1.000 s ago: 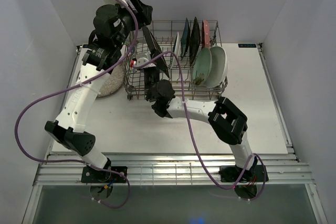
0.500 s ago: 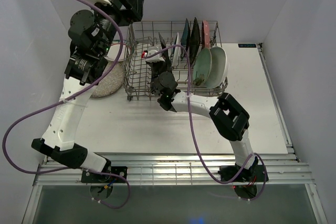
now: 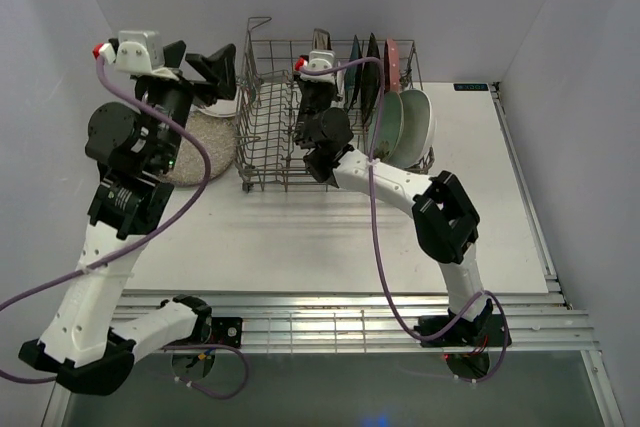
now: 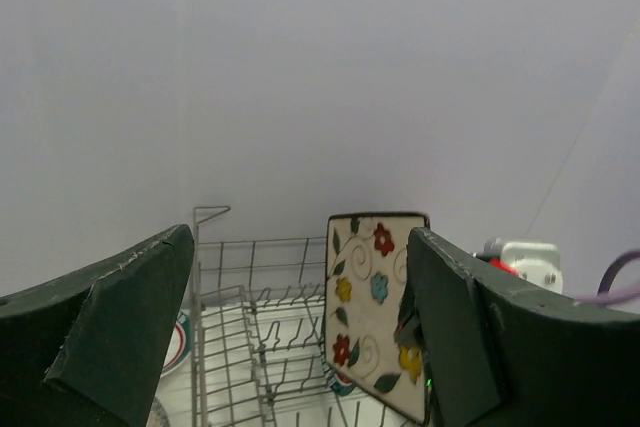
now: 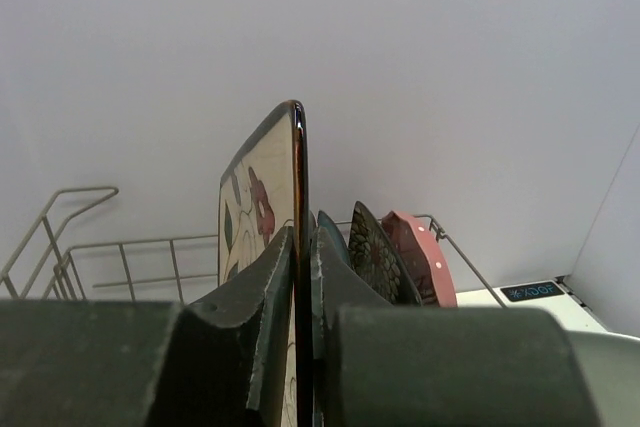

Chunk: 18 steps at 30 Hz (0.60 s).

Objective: Load the plates into the dish rack
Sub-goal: Insert the plate into the dish rack.

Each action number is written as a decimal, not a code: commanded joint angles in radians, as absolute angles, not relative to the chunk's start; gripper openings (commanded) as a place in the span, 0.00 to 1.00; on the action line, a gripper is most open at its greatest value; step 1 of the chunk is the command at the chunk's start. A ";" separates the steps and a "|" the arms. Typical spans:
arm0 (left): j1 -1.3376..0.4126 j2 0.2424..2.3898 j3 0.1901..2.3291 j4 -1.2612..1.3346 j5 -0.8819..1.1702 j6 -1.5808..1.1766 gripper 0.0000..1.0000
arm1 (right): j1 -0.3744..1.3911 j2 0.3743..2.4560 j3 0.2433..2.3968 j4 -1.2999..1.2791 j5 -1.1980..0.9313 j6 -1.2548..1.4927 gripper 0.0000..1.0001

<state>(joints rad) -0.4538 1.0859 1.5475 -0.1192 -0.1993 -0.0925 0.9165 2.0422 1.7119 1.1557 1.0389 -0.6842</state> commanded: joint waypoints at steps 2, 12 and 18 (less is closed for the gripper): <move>-0.454 0.967 1.427 -0.071 -0.152 0.004 0.98 | 0.885 2.013 1.828 1.275 0.948 -0.606 0.08; -0.454 0.709 1.022 0.040 -0.106 0.084 0.98 | 0.828 2.140 2.045 1.098 0.888 -0.531 0.08; -0.454 0.640 0.830 0.101 -0.205 0.159 0.98 | 0.776 2.181 2.100 0.999 0.851 -0.430 0.08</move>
<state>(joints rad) -0.4538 0.6598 0.8806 0.0349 -0.1532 0.1005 0.8085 2.2196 1.9812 0.8940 0.9482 -0.5251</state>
